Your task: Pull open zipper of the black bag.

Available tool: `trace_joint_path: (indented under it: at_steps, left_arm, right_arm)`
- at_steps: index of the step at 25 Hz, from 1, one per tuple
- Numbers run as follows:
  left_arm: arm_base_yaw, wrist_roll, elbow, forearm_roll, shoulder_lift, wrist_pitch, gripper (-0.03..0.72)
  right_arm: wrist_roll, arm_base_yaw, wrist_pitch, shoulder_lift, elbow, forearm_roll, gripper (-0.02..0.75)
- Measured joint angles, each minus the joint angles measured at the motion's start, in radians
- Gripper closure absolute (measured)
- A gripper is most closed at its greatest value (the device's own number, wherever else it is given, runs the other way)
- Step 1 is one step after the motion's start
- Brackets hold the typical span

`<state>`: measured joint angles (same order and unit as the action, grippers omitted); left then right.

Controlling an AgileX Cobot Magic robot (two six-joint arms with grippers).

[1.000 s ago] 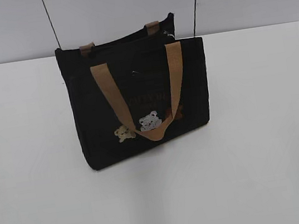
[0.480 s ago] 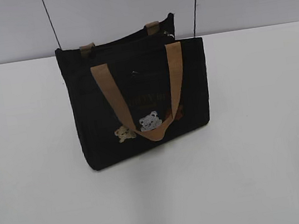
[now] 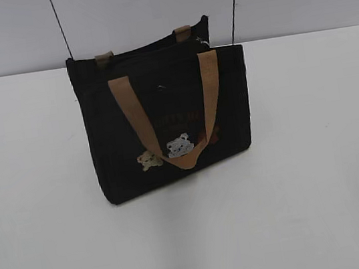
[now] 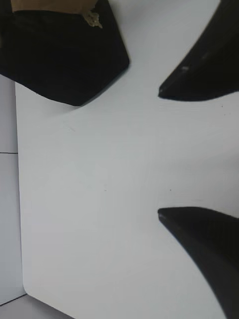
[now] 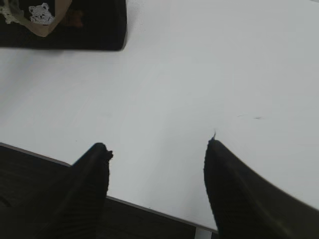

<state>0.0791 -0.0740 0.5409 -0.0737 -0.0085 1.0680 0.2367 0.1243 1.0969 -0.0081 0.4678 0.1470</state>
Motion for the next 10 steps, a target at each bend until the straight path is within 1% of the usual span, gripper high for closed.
trace_joint_path:
  at_steps: [3,7,10]
  left_arm:
    - [0.0,0.0,0.0,0.001,0.0,0.0,0.197]
    - [0.0,0.0,0.0,0.001,0.0,0.0,0.199]
    - [0.0,0.0,0.0,0.001,-0.001,0.0,0.2]
  right_arm:
    - [0.0,-0.008,0.0,0.0,0.0,0.006,0.276]
    - [0.0,-0.07,0.0,0.0,0.0,0.007,0.276]
    - [0.0,-0.086,0.0,0.0,0.0,0.007,0.276]
